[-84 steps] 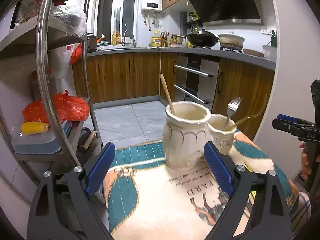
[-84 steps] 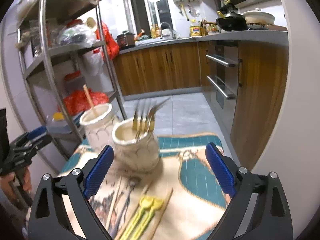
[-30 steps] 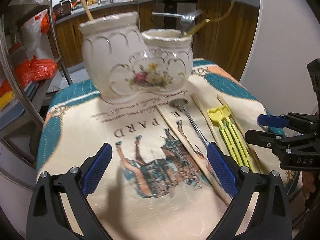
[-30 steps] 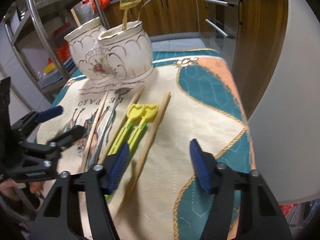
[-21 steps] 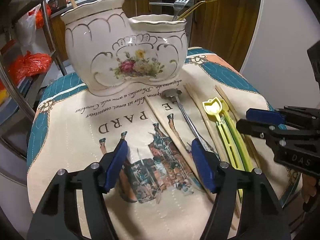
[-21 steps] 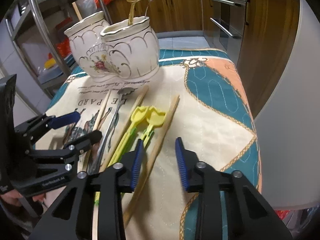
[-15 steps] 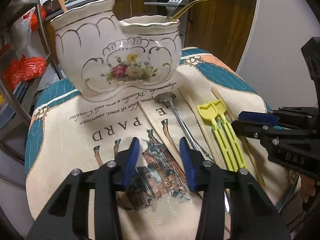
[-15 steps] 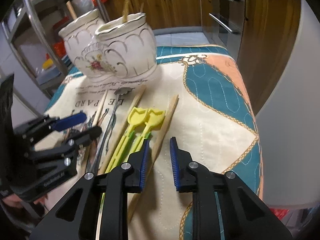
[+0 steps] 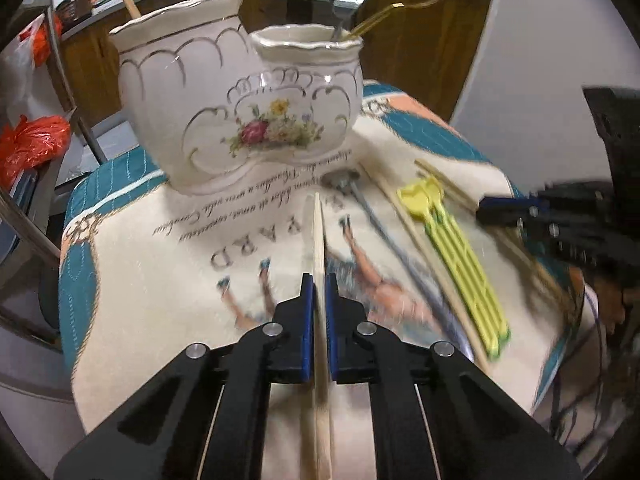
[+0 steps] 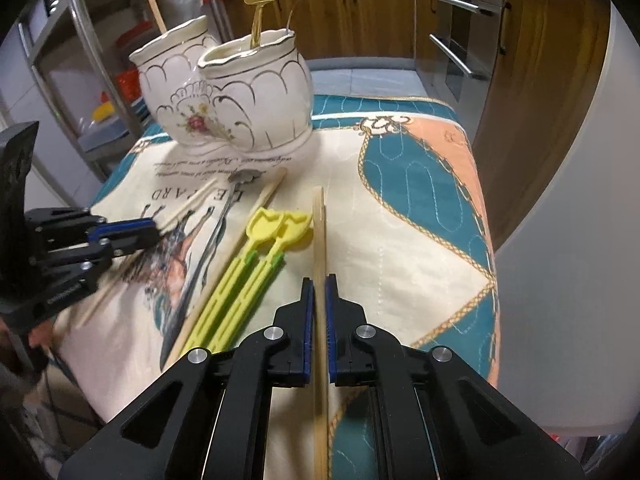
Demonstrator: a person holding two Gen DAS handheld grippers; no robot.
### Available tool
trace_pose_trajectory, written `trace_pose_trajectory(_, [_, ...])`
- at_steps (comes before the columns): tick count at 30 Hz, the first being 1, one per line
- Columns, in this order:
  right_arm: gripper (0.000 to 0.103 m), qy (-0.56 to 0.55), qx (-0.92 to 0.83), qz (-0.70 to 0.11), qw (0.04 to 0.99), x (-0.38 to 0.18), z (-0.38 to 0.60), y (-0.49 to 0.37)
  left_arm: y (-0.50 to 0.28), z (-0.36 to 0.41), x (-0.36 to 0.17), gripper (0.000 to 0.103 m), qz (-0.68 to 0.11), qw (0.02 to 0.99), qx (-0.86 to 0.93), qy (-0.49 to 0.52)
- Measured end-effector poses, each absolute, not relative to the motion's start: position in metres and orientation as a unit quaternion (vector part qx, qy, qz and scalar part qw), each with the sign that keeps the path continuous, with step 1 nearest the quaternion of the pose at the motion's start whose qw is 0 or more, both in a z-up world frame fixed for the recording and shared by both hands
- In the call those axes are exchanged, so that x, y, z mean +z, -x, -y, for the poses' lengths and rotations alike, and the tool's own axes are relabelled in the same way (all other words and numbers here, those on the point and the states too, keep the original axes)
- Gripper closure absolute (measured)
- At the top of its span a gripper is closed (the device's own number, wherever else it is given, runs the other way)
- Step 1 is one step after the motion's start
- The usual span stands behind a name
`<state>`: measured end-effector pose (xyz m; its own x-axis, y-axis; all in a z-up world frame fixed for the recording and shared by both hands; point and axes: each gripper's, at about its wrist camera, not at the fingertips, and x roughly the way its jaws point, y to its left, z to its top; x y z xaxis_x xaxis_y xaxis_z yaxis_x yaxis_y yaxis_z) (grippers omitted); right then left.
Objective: Organize utensils
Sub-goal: 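Close the right gripper on a wooden chopstick while the left gripper grasps another chopstick, then lift the chopstick toward the tall pot while the left gripper carries its chopstick there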
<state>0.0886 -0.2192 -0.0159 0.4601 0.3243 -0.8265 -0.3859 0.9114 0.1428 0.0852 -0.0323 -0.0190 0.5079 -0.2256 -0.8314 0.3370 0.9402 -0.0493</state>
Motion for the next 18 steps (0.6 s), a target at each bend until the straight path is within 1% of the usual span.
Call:
trace_pose_trajectory(5, [0.095,0.033,0.201,-0.483,0.852,-0.021,0.224,-0.091,-0.070,0.015,-0.018,0.096,-0.470,0.867,-0.155,-0.063])
trace_pose_trajectory(13, [0.096,0.039,0.203,-0.462,0.863,-0.020,0.220,-0.085,-0.062,0.010,-0.023,0.097,-0.456,0.875,-0.154,-0.052])
trace_pose_trajectory(18, [0.096,0.045,0.226,-0.404,0.885,0.004,0.218,-0.069,-0.058,0.005,-0.015,0.097,-0.433,0.884,-0.166,-0.054])
